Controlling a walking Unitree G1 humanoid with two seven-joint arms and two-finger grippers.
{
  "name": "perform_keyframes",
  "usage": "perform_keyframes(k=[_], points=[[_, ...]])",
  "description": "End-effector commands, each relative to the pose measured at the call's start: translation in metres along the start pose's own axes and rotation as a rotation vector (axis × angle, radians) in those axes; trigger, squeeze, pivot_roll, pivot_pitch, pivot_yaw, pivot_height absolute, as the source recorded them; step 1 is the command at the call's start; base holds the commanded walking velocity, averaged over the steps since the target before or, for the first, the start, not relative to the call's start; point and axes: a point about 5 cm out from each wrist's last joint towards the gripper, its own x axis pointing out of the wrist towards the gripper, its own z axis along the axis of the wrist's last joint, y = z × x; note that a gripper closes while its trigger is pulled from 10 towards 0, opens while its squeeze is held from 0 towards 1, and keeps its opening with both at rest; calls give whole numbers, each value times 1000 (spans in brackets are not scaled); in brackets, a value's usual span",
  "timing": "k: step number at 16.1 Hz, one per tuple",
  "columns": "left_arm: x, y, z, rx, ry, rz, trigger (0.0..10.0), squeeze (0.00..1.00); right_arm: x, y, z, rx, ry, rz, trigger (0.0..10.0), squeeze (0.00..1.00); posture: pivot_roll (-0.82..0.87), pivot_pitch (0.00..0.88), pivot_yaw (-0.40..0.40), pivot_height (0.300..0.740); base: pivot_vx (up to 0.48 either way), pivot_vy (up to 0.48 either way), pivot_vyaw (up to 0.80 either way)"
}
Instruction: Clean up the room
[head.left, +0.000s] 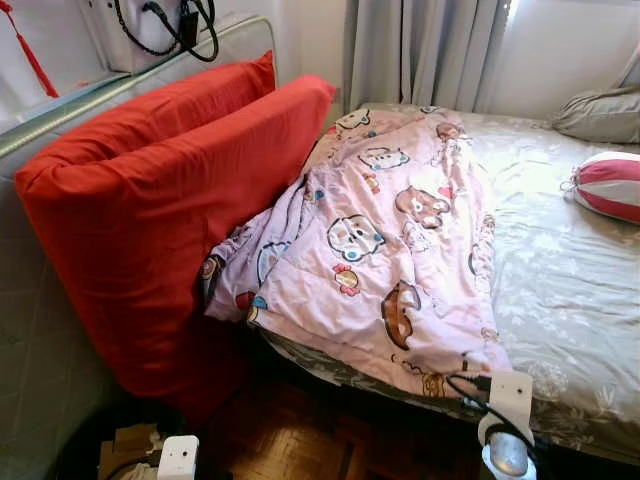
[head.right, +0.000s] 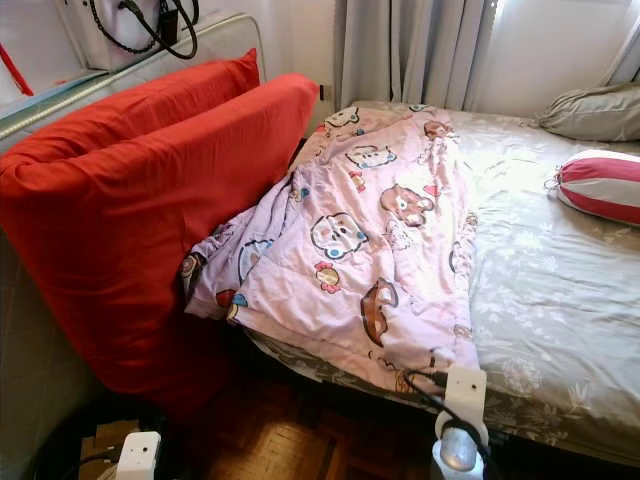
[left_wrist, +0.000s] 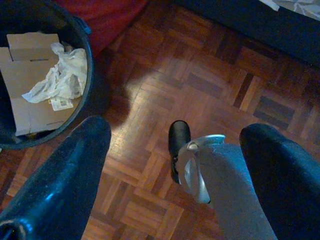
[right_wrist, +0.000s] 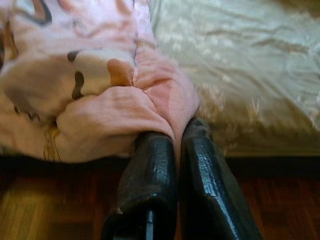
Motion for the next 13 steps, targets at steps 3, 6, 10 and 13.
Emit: perform_keyframes(k=[3,6,10,13], points=[[-1,3,-3,24,19,-6,10000,0,-1,-1,-8,-28,49,-4,10000,0,85,15,12,740,0,0,0],[-1,3,-2,28,20,-10,10000,0,-1,-2,-10,-34,64,-11,10000,1000,85,15,12,740,0,0,0],[-1,2,-3,26,19,-12,10000,0,-1,-3,-10,-35,62,-24,10000,1000,86,15,12,740,0,0,0],[-1,3,-3,25,19,-13,10000,0,-1,-4,-9,-37,59,-35,10000,1000,87,17,11,740,0,0,0]])
